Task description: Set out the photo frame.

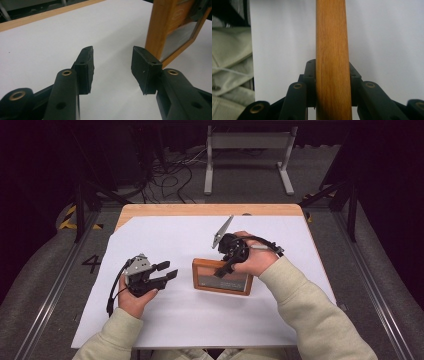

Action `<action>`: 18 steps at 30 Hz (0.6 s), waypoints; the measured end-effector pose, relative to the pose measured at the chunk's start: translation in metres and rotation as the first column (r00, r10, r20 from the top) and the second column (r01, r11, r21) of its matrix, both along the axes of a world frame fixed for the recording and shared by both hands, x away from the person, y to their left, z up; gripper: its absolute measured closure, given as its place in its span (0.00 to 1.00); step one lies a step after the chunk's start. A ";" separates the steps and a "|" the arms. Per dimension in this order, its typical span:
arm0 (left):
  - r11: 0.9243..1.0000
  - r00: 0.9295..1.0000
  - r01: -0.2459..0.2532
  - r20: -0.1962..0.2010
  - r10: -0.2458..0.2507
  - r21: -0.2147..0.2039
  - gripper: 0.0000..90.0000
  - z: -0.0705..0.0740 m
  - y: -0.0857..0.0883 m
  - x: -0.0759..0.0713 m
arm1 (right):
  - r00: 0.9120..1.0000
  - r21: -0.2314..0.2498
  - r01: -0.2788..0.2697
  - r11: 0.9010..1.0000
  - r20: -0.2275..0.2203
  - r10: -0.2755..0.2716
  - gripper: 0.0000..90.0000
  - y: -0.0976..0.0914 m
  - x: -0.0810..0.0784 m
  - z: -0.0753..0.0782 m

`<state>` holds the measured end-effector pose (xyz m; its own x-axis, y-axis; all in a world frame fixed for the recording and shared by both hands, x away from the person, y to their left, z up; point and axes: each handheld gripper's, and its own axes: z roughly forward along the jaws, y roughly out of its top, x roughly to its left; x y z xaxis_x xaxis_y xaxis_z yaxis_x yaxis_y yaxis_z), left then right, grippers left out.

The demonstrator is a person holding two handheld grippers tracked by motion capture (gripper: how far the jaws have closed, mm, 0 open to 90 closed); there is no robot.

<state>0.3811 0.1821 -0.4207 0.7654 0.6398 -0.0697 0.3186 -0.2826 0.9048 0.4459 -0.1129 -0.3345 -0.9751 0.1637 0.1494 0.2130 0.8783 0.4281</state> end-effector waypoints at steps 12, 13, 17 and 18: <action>1.000 1.000 0.000 -0.004 0.000 -0.002 0.59 0.000 -0.001 0.000 | 0.991 -0.015 -0.137 0.990 0.003 0.137 0.78 0.000 0.006 -0.022; 1.000 1.000 0.000 -0.004 0.000 -0.003 0.59 -0.001 -0.001 0.000 | 0.989 -0.010 -0.147 0.989 0.005 0.147 0.78 0.000 0.007 -0.023; 1.000 1.000 0.001 -0.005 -0.001 -0.003 0.59 -0.001 -0.001 0.000 | 0.987 -0.008 -0.154 0.988 0.049 0.154 0.77 -0.001 0.008 -0.023; 1.000 1.000 0.001 -0.002 -0.001 0.001 0.59 0.000 0.000 0.000 | 0.987 -0.003 -0.143 0.990 0.068 0.143 0.76 -0.002 0.008 -0.022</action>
<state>0.3814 0.1817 -0.4210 0.7656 0.6394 -0.0706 0.3202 -0.2836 0.9039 0.4543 -0.1151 -0.3569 -0.9964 0.0215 0.0822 0.0556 0.8967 0.4391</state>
